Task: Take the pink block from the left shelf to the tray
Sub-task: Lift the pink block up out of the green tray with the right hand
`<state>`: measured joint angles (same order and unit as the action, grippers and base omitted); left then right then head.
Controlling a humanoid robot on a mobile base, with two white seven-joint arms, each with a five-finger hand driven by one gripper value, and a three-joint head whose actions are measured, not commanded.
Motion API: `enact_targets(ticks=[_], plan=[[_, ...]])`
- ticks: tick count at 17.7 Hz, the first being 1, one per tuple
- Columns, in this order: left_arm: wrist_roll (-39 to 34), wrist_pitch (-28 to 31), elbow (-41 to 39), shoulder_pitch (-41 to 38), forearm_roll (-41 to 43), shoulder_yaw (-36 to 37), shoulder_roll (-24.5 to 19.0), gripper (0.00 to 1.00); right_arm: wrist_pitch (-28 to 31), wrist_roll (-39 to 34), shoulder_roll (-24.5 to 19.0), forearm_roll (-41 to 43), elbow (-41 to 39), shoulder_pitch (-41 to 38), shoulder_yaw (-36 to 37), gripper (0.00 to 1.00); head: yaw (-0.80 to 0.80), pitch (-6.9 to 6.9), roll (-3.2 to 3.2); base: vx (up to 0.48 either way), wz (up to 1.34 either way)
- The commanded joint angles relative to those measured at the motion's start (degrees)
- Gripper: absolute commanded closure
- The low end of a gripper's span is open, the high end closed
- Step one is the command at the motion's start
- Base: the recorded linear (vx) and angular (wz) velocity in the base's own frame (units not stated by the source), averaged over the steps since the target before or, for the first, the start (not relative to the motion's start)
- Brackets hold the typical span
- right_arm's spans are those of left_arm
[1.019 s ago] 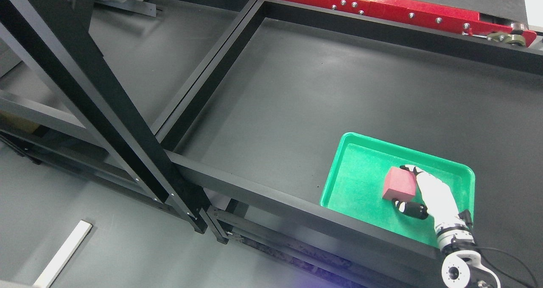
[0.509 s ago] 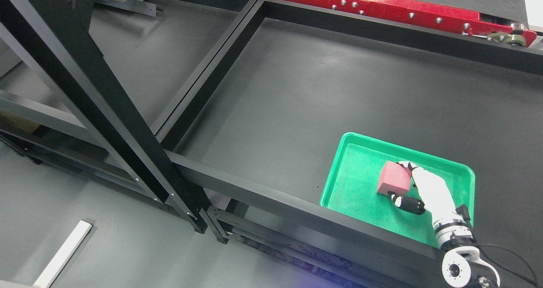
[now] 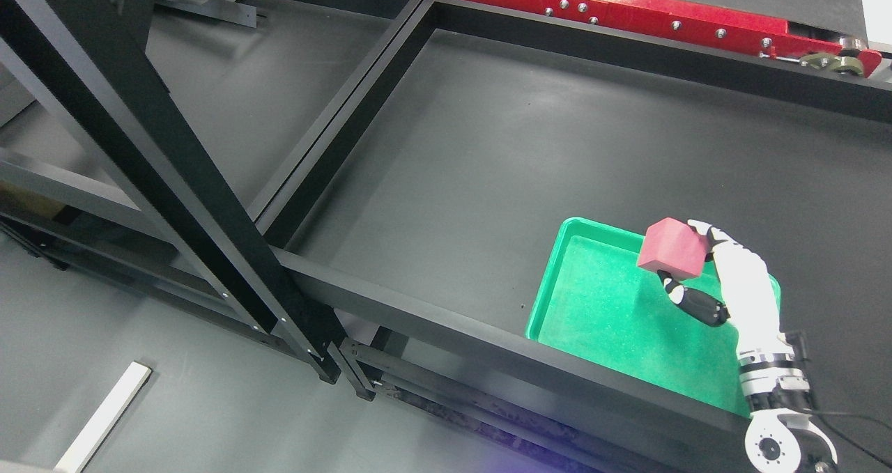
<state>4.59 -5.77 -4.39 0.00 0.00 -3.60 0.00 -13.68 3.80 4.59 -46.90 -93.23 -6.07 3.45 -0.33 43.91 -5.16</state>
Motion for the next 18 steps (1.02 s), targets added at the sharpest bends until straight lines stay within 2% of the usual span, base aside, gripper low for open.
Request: enact_targets(ticks=[1, 9, 12, 18], plan=[[-0.02, -0.03, 0.00, -0.53, 0.09, 0.00, -1.00, 0.00, -1.96, 2.61, -0.54, 4.88, -2.66, -0.70, 4.37, 0.95, 0.00, 0.00, 0.00, 0.000, 0.00], [-0.02, -0.03, 0.00, -0.53, 0.09, 0.00, -1.00, 0.00, -2.67, 3.93, -1.69, 6.38, -3.19, -0.70, 5.43, 0.95, 0.00, 0.00, 0.00, 0.000, 0.00], [-0.02, -0.03, 0.00, -0.53, 0.09, 0.00, -1.00, 0.00, -2.67, 4.46, -3.53, 6.56, -3.19, -0.61, 5.34, 0.95, 0.00, 0.00, 0.00, -0.008, 0.01], [-0.02, -0.03, 0.00, -0.53, 0.09, 0.00, -1.00, 0.00, -2.67, 4.46, -3.59, 6.73, -3.28, -0.88, 5.34, 0.95, 0.00, 0.00, 0.00, -0.019, 0.07]])
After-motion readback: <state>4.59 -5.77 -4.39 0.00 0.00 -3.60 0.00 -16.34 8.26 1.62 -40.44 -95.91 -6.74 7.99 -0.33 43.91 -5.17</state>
